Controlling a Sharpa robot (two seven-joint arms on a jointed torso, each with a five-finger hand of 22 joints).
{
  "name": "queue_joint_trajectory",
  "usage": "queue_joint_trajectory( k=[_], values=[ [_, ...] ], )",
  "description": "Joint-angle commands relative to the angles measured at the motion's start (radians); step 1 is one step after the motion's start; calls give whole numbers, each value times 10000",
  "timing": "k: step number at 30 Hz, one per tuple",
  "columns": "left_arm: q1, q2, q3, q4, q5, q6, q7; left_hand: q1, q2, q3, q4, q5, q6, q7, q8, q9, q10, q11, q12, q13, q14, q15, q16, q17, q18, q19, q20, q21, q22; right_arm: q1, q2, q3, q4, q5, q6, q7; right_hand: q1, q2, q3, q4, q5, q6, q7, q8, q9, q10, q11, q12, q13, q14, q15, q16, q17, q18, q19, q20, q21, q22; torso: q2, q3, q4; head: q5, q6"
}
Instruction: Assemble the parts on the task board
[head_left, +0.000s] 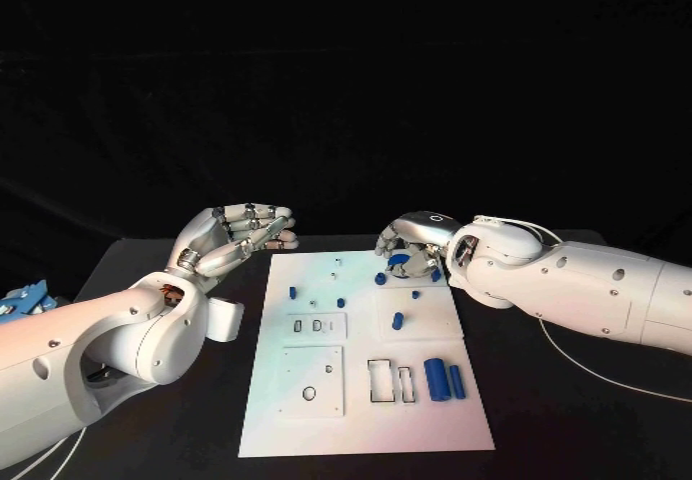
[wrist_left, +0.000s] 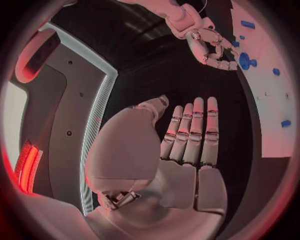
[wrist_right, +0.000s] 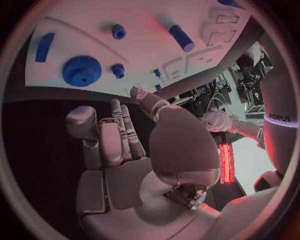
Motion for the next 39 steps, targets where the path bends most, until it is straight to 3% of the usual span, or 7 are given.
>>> queue_joint_trajectory(
  k=[1, 11, 19, 31, 39],
  values=[
    [22, 25, 10, 40, -57, 277, -22, -42, -86, 69, -12, -67, -14, 132, -35, 4, 4, 54, -41, -10, -53, 26, -65, 17, 42, 57, 24, -2, -13, -26, 77, -4, -64, -724, 521, -435, 26, -72, 27, 69, -48, -93, 8, -38, 21, -89, 27, 83, 21, 389, 45, 97, 96, -207, 124, -2, 109, 143, 150, 16, 37, -43, 9],
    [27, 27, 13, 39, -27, 317, -44, -58, -94, 77, -17, -69, -26, 142, -46, 3, -7, 64, -68, -10, -74, 36, -85, 25, 40, 49, 29, -13, -23, -67, 168, -20, -167, -912, 913, -578, 34, -65, 38, 107, -58, -89, 2, -21, 66, -136, 24, 185, 57, 440, 48, 328, 340, -261, 262, 3, 360, 504, 229, 3, 80, -72, -37],
    [28, 24, 14, 56, -4, 348, -56, -71, -96, 83, -18, -70, -33, 147, -53, 2, -13, 69, -85, -10, -89, 42, -98, 30, 39, 42, 33, -21, -30, -105, 276, -32, -238, -951, 925, -561, 72, 15, 115, 163, -47, 35, 4, 58, 145, -106, 26, 344, 107, 458, 55, 494, 477, -291, 326, 11, 539, 749, 293, 29, 99, -28, -39],
    [28, 22, 15, 51, 15, 364, -70, -71, -96, 83, -18, -70, -33, 147, -53, 2, -13, 69, -85, -10, -89, 42, -98, 30, 39, 42, 33, -21, -30, -115, 373, -34, -263, -952, 763, -545, 88, 142, 300, 289, -72, 260, -51, 193, 275, 72, -30, 614, 180, 501, 23, 781, 757, -356, 476, -2, 867, 1230, 356, 58, 68, 9, -49],
    [29, 29, 16, 52, 17, 384, -83, -79, -91, 94, -22, -71, -37, 152, -58, 2, -16, 74, -101, -9, -98, 46, -109, 37, 39, 36, 37, -28, -37, -115, 420, -34, -320, -943, 665, -670, 195, 469, 587, 445, -284, 520, -168, 373, 444, 300, -137, 854, 242, 511, -65, 938, 873, -386, 533, -65, 1051, 1502, 390, 76, 83, 11, -58]
  ],
)
